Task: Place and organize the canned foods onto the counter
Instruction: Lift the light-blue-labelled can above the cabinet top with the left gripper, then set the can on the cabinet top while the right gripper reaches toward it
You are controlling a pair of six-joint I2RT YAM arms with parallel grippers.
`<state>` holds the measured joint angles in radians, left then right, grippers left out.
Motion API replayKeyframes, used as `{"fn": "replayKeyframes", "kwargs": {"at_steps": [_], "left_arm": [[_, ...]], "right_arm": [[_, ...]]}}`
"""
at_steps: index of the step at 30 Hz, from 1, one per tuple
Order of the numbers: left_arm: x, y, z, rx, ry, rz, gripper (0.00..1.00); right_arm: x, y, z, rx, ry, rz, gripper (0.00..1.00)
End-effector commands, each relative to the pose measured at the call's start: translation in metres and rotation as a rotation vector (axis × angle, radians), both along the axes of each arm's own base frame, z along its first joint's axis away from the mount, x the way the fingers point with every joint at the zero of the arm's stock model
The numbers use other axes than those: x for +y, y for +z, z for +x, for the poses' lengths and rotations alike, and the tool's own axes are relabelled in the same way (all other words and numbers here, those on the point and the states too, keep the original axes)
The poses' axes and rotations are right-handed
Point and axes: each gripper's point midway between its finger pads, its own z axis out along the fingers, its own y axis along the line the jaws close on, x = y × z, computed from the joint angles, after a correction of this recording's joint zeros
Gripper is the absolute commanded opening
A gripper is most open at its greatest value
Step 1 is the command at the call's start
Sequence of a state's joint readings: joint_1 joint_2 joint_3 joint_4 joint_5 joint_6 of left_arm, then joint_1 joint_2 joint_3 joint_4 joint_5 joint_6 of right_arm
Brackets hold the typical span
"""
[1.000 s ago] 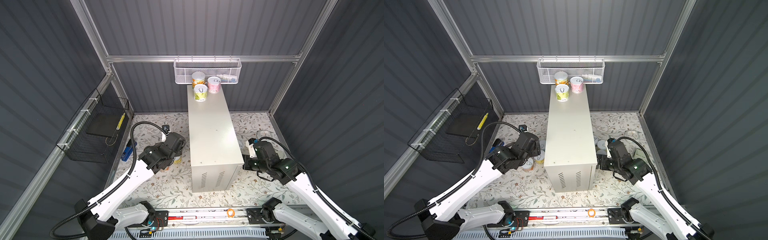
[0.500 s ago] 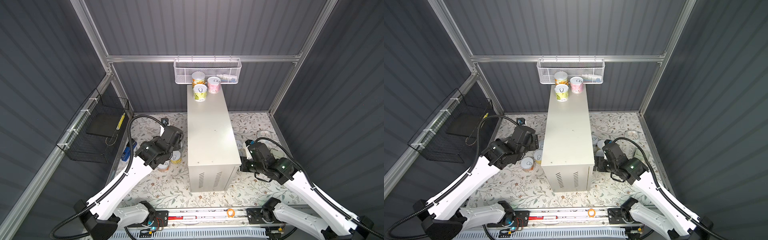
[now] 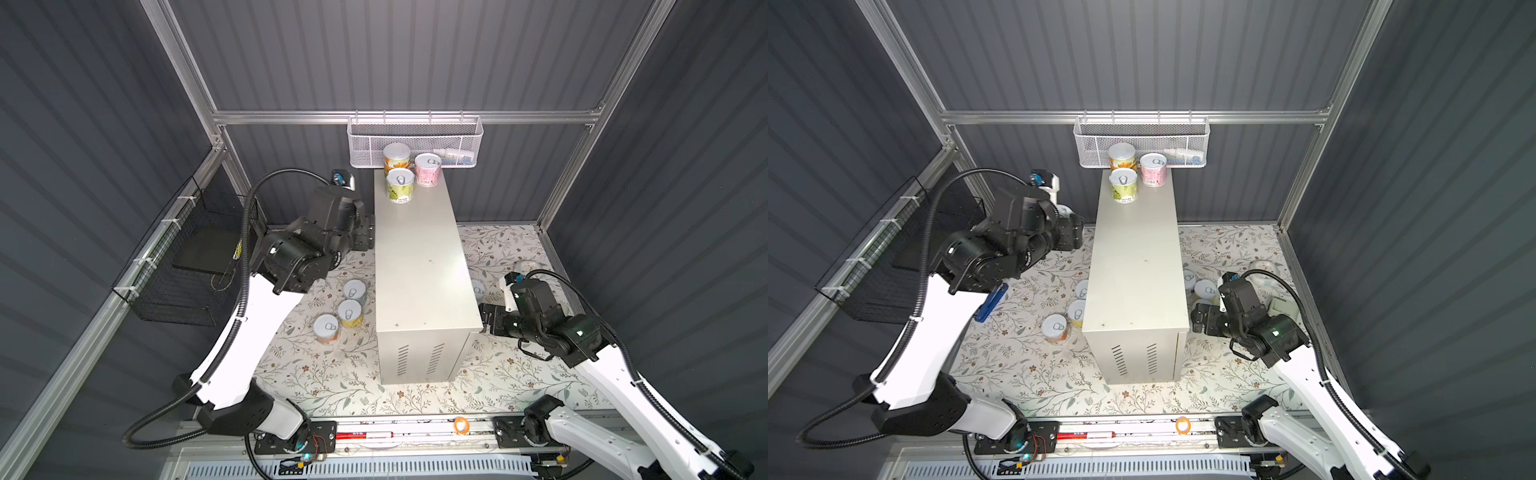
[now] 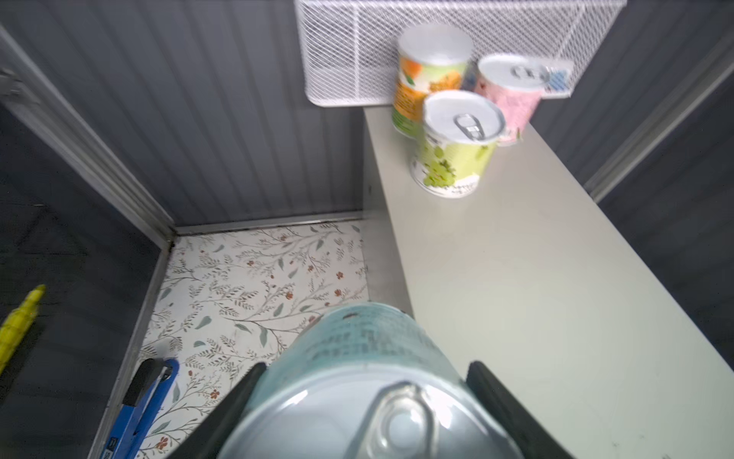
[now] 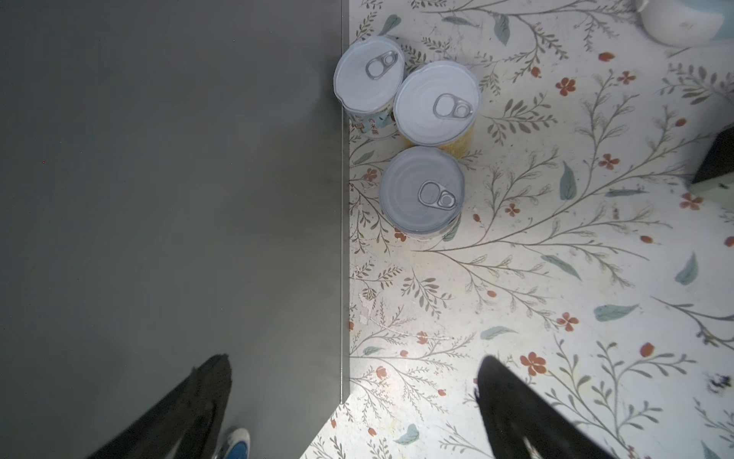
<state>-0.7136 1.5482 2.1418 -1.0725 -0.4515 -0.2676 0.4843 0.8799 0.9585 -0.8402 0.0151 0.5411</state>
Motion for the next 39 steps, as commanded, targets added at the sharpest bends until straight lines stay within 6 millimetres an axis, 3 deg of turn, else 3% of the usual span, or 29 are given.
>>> {"fn": "replayKeyframes", "kwargs": {"at_steps": [1,7,12,17,18,19,21,23,25,33,39], "left_arm": [[-0.040,-0.008,0.000,0.075,-0.187,-0.002,0.00],[-0.091,-0.020,0.008,0.142,-0.348,-0.038,0.00],[-0.110,-0.029,0.016,0.161,-0.376,-0.047,0.00],[-0.116,-0.039,0.024,0.176,-0.365,-0.034,0.02],[-0.116,-0.040,0.025,0.175,-0.365,-0.032,0.20],[-0.117,-0.040,0.027,0.174,-0.364,-0.031,0.44],[-0.118,-0.038,0.028,0.163,-0.365,-0.037,0.66],[-0.121,-0.038,0.029,0.155,-0.374,-0.048,0.77],[-0.127,-0.038,0.030,0.150,-0.390,-0.063,0.97],[-0.142,-0.015,0.037,0.067,-0.433,-0.125,0.99],[-0.136,0.042,0.038,-0.114,-0.431,-0.191,0.99]], "right_arm": [[-0.007,0.013,-0.003,-0.029,0.001,-0.018,0.98],[-0.013,0.027,-0.005,-0.067,-0.011,-0.022,0.97],[-0.016,0.039,-0.005,-0.097,-0.012,-0.031,0.98],[-0.017,0.060,0.000,-0.147,-0.013,-0.030,0.98],[-0.017,0.065,0.001,-0.157,-0.012,-0.027,0.98],[-0.016,0.069,0.003,-0.167,-0.012,-0.025,0.99],[-0.014,0.076,0.006,-0.181,-0.004,-0.022,0.99],[-0.012,0.082,0.010,-0.194,0.002,-0.021,0.99],[-0.010,0.091,0.014,-0.214,0.007,-0.017,0.99],[-0.001,0.135,0.027,-0.310,0.030,0.005,0.99],[0.013,0.170,0.034,-0.391,0.087,0.061,0.96]]}}
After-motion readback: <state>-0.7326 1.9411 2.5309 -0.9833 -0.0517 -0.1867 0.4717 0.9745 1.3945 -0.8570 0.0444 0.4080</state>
